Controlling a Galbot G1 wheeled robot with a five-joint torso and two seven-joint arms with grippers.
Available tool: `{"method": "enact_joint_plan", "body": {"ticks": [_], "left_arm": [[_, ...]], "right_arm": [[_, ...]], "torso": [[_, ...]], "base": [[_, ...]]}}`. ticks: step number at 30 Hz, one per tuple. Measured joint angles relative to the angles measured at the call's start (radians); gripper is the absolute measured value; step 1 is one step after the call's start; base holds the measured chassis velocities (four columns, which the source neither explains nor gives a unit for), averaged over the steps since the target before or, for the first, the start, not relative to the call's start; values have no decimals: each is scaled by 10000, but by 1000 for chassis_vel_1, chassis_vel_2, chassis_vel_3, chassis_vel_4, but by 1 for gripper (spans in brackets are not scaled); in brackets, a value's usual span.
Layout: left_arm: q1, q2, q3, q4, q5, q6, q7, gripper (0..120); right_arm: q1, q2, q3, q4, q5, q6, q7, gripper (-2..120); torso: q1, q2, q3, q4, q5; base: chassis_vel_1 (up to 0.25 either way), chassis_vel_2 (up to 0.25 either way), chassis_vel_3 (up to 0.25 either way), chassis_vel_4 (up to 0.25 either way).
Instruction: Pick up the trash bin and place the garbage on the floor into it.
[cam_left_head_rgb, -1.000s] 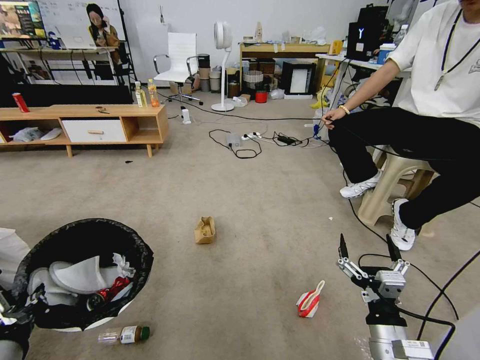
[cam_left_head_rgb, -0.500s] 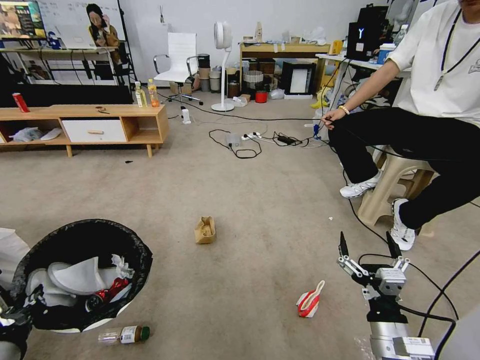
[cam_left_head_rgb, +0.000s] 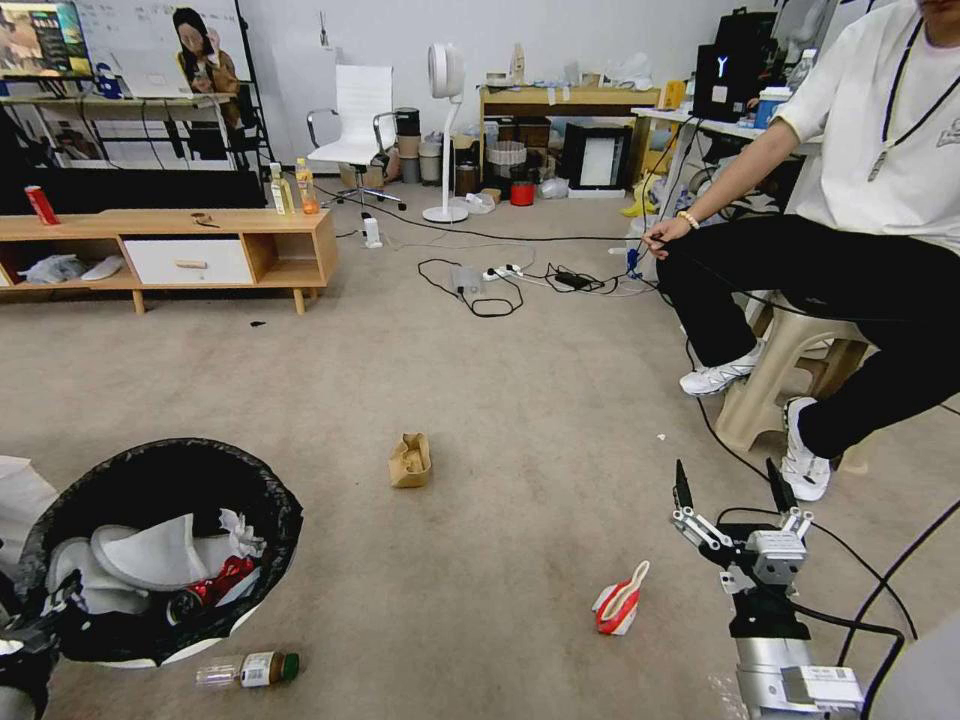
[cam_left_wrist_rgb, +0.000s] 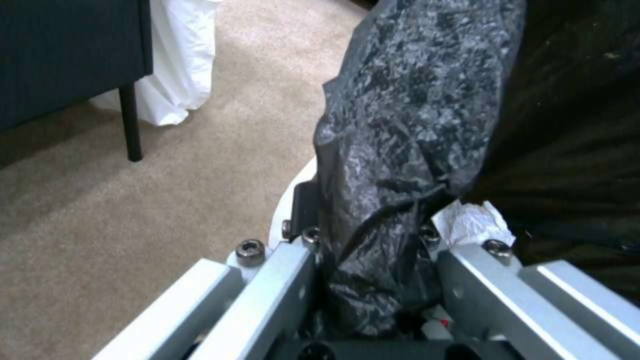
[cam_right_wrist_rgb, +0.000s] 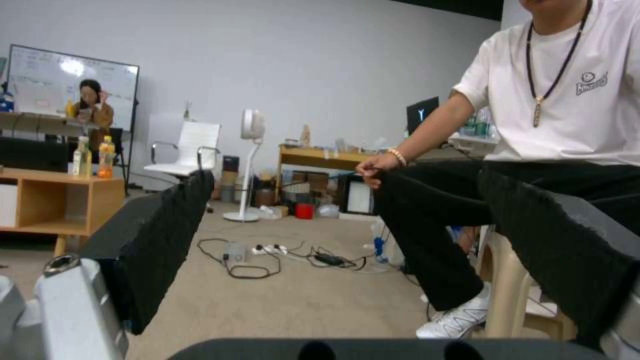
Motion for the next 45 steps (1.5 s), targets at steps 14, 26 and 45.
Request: {"method": "enact_joint_plan", "body": {"ticks": [14, 26, 45], "left_arm": [[100, -1, -54, 0, 51, 37, 112, 5], [197, -7, -302, -37, 35, 75, 159, 5], [282, -201, -223, -40, 247, 61, 300, 5]], "right_arm": [[1917, -1420, -1630, 392, 5239, -5035, 2678, 100], [4268, -1307, -2871, -522, 10754, -8190, 5396, 100], [5146, -453, -3166, -3354, 11765, -8379, 5445, 100]], "torso": [[0, 0, 0, 2, -1], [0, -1, 0, 2, -1], [0, -1, 0, -1, -1]], "base": [[0, 0, 0, 0], [0, 0, 0, 0], [0, 0, 0, 0]]}}
